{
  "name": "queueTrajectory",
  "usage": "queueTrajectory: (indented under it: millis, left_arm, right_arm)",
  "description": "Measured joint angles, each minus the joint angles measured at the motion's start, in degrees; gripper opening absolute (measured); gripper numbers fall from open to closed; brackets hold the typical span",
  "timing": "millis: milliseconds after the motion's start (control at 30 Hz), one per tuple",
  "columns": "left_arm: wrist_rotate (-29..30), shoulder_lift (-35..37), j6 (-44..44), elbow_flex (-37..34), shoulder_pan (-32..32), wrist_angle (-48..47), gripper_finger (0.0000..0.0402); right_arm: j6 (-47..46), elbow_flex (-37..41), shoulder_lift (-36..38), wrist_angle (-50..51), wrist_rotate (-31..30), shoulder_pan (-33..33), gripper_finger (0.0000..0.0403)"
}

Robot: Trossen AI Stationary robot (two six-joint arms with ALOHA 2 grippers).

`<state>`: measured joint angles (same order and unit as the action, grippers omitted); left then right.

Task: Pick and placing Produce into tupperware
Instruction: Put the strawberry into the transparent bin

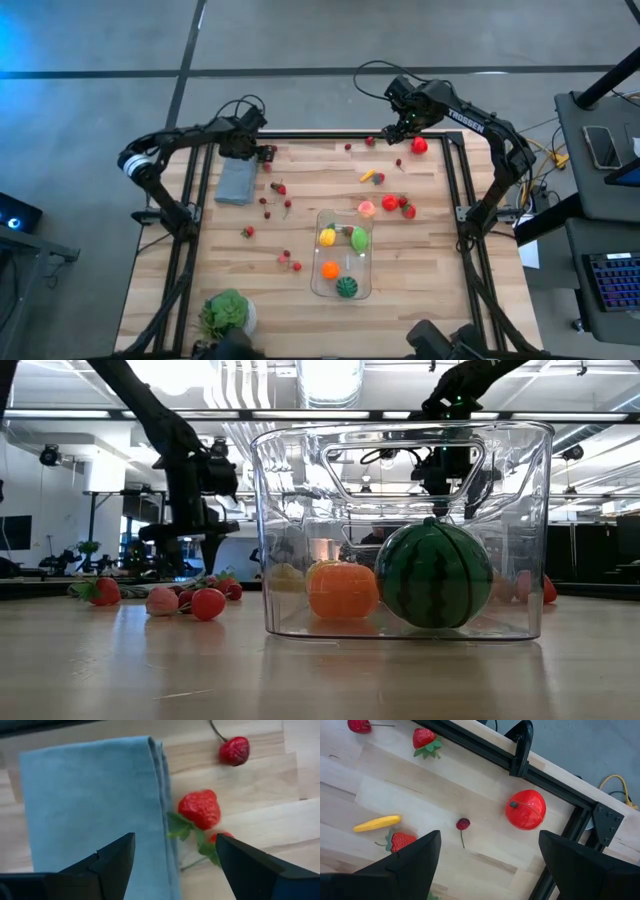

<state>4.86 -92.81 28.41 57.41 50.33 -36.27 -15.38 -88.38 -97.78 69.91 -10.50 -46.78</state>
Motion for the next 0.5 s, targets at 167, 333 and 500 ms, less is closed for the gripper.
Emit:
queueTrajectory:
  millis: [167,333,500]
  left_arm:
    - [1.93,-0.59,-0.91,0.37,3.36,-0.09,0.0262]
    - [1.55,-0.61,-3.08,0.80,9.96,0.31,0.0262]
    - [-6.89,0.69,-3.85,0.59,12.40,-1.79,0.0262]
  right_arm:
    - [0.30,0.00,0.00,0.02,0.00,0.00,0.0329]
    - [0.96,0.00,0.00,-0.04,0.00,0.00,0.0329]
    - [1.93,0.00,0.00,-0.13,0.00,0.00,0.0329]
